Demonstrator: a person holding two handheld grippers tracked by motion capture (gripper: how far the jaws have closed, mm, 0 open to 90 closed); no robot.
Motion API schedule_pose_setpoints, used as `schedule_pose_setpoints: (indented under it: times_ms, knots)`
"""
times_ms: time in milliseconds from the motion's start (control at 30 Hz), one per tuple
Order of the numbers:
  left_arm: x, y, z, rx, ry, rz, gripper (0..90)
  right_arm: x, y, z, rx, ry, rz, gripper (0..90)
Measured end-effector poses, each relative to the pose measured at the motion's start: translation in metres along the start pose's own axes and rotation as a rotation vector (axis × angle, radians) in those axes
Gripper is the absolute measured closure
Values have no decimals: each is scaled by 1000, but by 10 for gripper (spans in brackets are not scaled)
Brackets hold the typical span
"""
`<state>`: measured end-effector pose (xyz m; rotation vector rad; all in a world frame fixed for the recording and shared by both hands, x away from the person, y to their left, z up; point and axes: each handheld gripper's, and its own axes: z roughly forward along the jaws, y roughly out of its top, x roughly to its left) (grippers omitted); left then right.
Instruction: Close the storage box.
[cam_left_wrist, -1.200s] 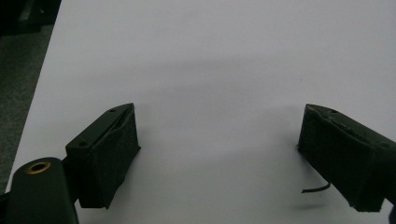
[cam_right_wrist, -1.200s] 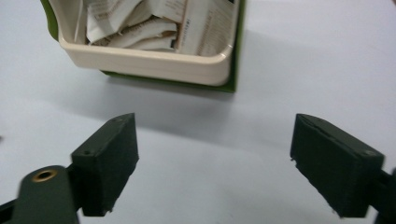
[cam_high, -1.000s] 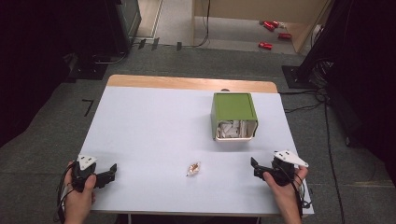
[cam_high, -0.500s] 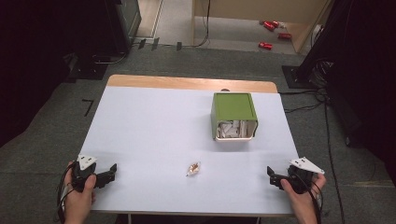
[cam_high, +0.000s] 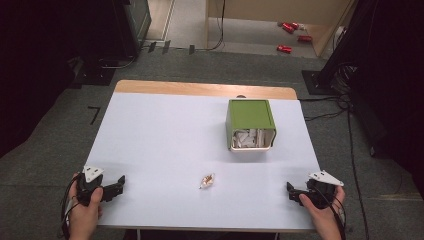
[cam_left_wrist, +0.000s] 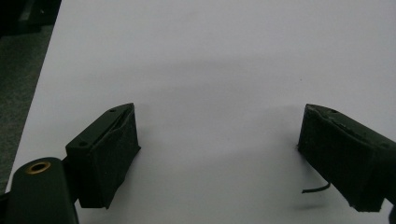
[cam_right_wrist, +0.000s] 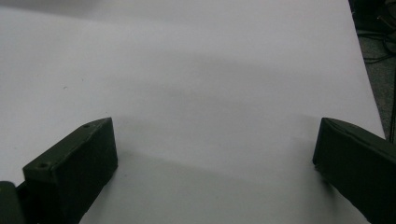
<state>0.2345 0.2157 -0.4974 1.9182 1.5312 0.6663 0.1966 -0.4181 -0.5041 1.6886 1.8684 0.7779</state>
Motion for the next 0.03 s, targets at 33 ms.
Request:
schedule_pose_setpoints:
  times_ms: [33]
  knots:
    - [0,0,0,0,0,0,129,0,0,0,0,0,0,0]
